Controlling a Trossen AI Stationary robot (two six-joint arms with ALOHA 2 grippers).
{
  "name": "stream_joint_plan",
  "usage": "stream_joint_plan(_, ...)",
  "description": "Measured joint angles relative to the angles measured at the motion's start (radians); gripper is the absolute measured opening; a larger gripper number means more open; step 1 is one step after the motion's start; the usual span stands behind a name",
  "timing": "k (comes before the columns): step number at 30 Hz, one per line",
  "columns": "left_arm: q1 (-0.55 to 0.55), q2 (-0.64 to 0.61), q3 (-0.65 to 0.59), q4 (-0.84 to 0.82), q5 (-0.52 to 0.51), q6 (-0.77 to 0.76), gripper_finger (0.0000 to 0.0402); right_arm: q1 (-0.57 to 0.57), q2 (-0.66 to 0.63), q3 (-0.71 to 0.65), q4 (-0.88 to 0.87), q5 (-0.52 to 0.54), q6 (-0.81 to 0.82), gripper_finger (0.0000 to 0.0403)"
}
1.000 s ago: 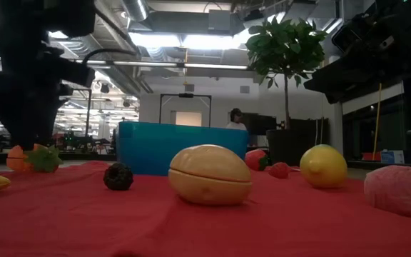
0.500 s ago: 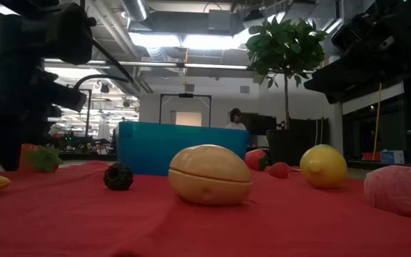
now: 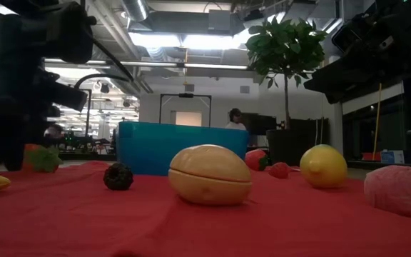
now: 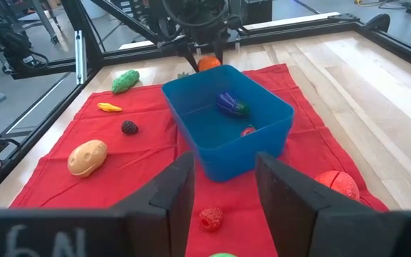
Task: Pick and placing Produce into tupperware
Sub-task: Put the pumpkin into the blue bin
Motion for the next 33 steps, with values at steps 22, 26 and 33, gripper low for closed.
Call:
stream_joint_plan(22, 0.003, -0.196, -0.003, 0.021, -0.064, 0.036, 0.0226, 0.0, 0.0, 0.0, 0.001, -0.002, 0.0, 0.0149)
stream_joint_plan(26, 0.003, -0.315, -0.003, 0.019, -0.106, 0.039, 0.0226, 0.0, 0.0, 0.0, 0.001, -0.002, 0.0, 0.0149)
stream_joint_plan(33, 0.003, -0.453, -0.002, 0.066, -0.167, 0.06, 0.0226, 0.0, 0.0, 0.0, 0.001, -0.002, 0.0, 0.0149)
